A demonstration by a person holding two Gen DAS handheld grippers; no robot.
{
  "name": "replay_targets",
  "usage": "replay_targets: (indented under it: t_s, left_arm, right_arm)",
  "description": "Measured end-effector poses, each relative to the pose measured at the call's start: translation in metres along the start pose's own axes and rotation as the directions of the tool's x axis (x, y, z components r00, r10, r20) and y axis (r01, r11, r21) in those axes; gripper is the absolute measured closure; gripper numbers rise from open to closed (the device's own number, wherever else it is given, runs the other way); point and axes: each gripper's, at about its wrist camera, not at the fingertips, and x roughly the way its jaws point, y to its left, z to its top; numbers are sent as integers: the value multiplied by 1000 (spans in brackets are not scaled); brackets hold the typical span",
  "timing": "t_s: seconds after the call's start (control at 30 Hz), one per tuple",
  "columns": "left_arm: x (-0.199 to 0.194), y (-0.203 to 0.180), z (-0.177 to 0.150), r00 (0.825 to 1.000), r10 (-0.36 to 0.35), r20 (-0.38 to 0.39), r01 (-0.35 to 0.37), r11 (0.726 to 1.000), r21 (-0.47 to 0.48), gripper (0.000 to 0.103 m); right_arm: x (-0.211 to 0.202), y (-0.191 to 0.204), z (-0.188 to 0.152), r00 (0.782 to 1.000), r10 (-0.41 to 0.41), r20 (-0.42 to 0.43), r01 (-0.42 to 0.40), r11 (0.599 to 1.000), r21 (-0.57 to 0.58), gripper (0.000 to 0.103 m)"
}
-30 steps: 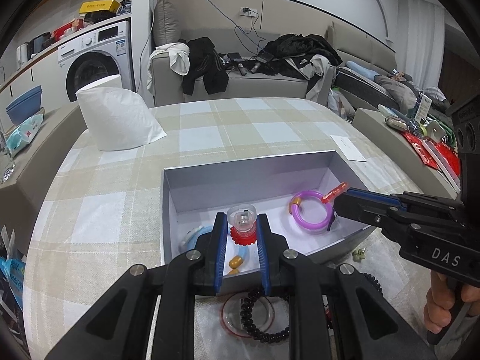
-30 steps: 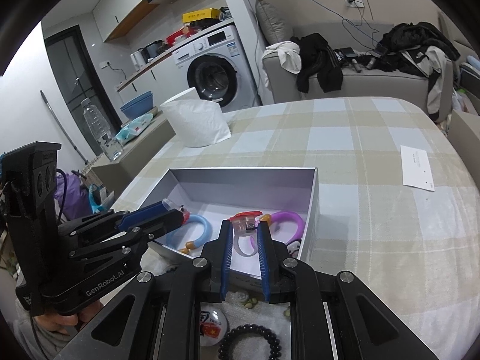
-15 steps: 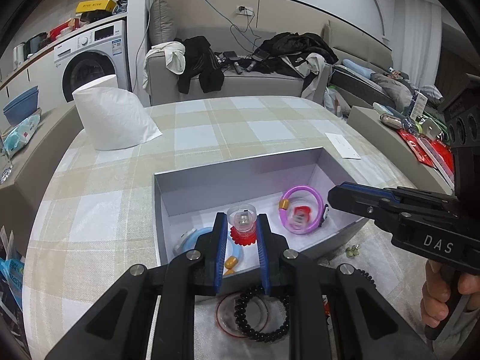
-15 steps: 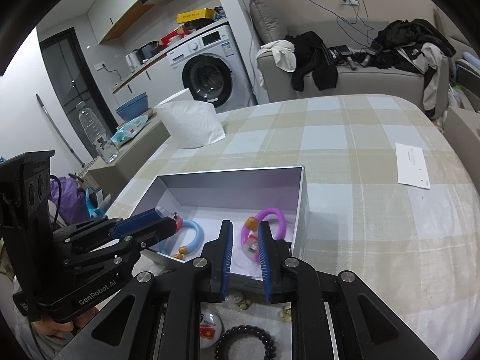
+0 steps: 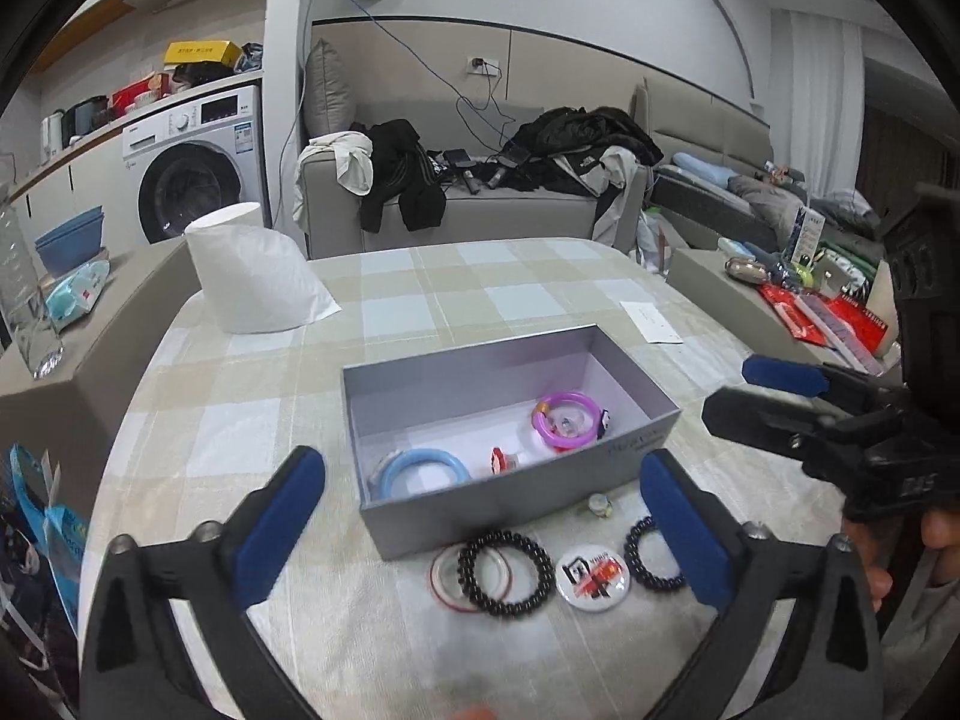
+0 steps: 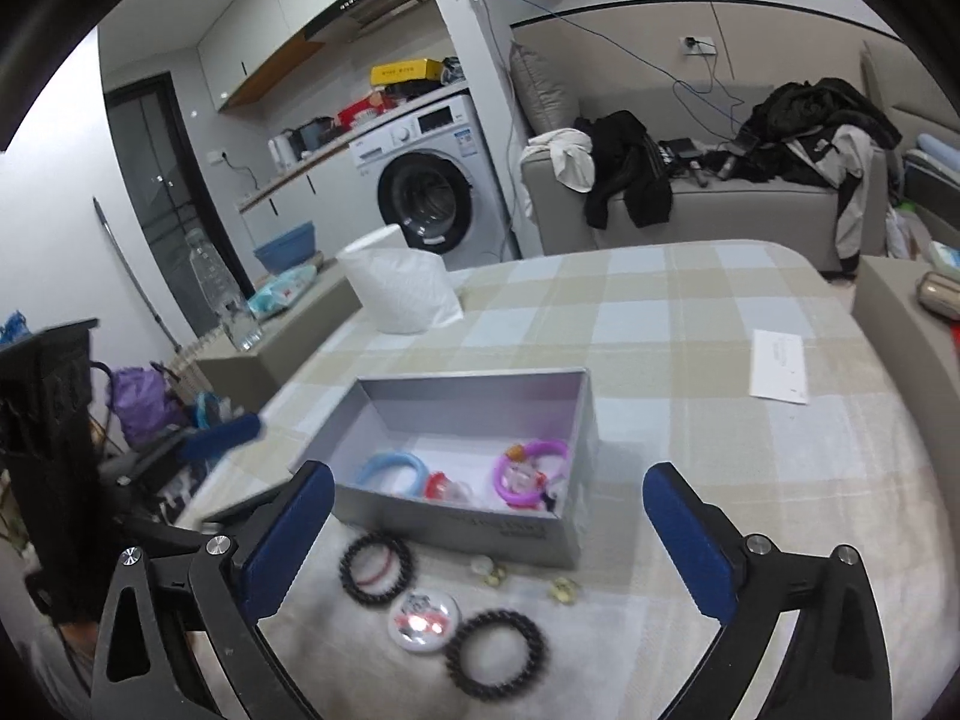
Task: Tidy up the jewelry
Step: 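Move the right gripper over the black spiral hair tie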
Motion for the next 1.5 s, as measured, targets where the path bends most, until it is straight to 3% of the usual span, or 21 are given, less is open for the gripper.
replay_targets:
  t_s: [0.2,0.4,0.67,0.73,0.8,1.0,1.37,1.5]
  left_arm:
    - [10,-2,-23,999,6,-54,-8,1000,-26,1]
    - [23,-2,-32,993,40,-113,-42,999,-20,1]
    - [28,10,-42,986,62,-152,-70,996,-49,1]
    - [29,11,-43,985,57,-161,-67,996,-58,1]
    - [28,12,-43,985,51,-163,-62,996,-64,1]
    - [31,14,-44,982,50,-183,-64,995,-71,1]
    - [35,18,-44,975,62,-215,-82,993,-85,1]
    - [34,17,-45,975,67,-214,-86,993,-85,1]
  right_arm:
    - [2,-1,-27,987,-137,-79,131,988,-84,0]
    - [16,0,-42,971,-175,-164,155,979,-131,0]
    - [25,0,-56,964,-148,-222,113,980,-163,1]
    - [26,0,-57,964,-138,-226,102,982,-162,8]
    - [26,0,-58,964,-117,-239,80,984,-158,24]
    - [26,3,-60,964,-97,-247,53,983,-178,52]
    - [33,9,-66,955,-139,-260,82,972,-221,78]
    - [36,11,-68,952,-151,-267,86,967,-238,78]
